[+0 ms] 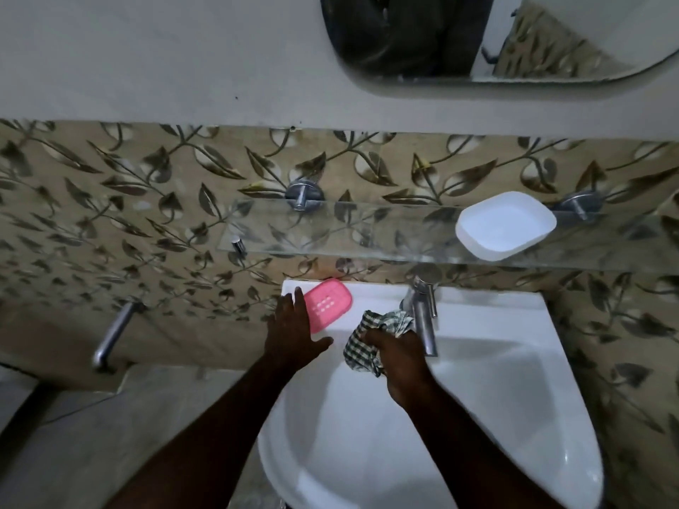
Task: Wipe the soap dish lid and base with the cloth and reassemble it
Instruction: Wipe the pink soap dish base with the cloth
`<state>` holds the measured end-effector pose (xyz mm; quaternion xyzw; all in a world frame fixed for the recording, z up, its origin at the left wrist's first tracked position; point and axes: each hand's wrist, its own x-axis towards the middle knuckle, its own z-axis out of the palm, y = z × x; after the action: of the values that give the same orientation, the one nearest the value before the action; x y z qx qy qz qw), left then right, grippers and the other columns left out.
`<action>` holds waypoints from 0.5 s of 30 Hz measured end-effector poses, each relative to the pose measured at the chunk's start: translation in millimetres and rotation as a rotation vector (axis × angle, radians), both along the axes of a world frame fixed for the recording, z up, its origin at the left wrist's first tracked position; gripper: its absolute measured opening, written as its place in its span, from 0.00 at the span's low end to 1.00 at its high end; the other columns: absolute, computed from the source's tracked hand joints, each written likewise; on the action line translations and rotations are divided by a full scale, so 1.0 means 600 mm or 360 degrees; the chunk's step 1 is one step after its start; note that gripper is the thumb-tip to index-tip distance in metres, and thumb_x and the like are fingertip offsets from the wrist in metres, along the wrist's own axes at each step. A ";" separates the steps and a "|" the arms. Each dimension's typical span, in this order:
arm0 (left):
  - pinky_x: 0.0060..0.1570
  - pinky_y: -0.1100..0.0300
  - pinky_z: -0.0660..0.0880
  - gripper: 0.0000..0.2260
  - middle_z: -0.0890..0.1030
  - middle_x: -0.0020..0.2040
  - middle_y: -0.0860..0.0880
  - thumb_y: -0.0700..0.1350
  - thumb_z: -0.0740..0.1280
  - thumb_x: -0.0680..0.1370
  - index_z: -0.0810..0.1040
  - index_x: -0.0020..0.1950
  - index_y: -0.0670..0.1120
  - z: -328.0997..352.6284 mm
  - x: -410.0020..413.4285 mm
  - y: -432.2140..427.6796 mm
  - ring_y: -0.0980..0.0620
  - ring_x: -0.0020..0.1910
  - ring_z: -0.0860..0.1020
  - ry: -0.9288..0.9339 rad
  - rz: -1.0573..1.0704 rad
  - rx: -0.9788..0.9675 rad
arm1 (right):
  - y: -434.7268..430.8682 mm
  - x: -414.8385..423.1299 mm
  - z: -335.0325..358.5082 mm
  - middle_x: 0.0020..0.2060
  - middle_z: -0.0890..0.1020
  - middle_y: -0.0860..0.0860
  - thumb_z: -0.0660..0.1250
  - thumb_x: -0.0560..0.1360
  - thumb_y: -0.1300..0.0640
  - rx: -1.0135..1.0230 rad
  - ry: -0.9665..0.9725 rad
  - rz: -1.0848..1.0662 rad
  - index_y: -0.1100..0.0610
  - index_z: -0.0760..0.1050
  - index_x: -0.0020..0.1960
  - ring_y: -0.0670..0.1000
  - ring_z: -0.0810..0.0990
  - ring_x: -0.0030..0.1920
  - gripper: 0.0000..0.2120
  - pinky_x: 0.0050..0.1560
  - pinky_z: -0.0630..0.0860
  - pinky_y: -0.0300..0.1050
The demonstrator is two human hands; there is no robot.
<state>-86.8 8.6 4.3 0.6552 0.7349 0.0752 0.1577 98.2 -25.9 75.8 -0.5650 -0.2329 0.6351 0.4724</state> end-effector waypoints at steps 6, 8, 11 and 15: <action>0.72 0.41 0.54 0.50 0.57 0.77 0.42 0.63 0.69 0.70 0.44 0.78 0.40 -0.021 -0.005 0.042 0.44 0.77 0.54 0.0125 -0.0093 -0.0023 | 0.016 -0.001 -0.036 0.35 0.83 0.56 0.74 0.56 0.60 -0.0086 -0.0024 -0.0054 0.55 0.83 0.41 0.60 0.79 0.41 0.13 0.41 0.71 0.61; 0.71 0.40 0.53 0.47 0.62 0.75 0.42 0.60 0.69 0.71 0.47 0.78 0.41 -0.025 -0.006 0.047 0.44 0.76 0.57 0.0081 -0.0101 0.0001 | 0.019 0.005 -0.050 0.37 0.84 0.56 0.74 0.55 0.58 -0.0094 -0.0020 -0.0069 0.53 0.83 0.41 0.60 0.80 0.42 0.15 0.41 0.72 0.62; 0.72 0.42 0.55 0.46 0.66 0.73 0.42 0.59 0.71 0.70 0.51 0.77 0.39 -0.021 -0.004 0.046 0.43 0.72 0.64 0.0005 -0.0106 0.0080 | 0.019 0.008 -0.053 0.40 0.83 0.58 0.73 0.59 0.61 -0.0091 -0.0021 -0.0092 0.55 0.82 0.46 0.60 0.80 0.44 0.15 0.42 0.72 0.64; 0.65 0.48 0.67 0.48 0.71 0.67 0.38 0.56 0.76 0.66 0.55 0.76 0.37 0.017 0.022 0.015 0.39 0.65 0.70 -0.0341 -0.0088 0.0290 | 0.007 0.021 -0.050 0.44 0.84 0.60 0.75 0.69 0.60 -0.0076 -0.0032 -0.0151 0.57 0.80 0.51 0.62 0.81 0.46 0.11 0.44 0.73 0.63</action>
<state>-73.6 17.6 14.5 0.6750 0.6858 0.2069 0.1771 110.8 -21.5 45.9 -0.5929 -0.1954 0.6117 0.4860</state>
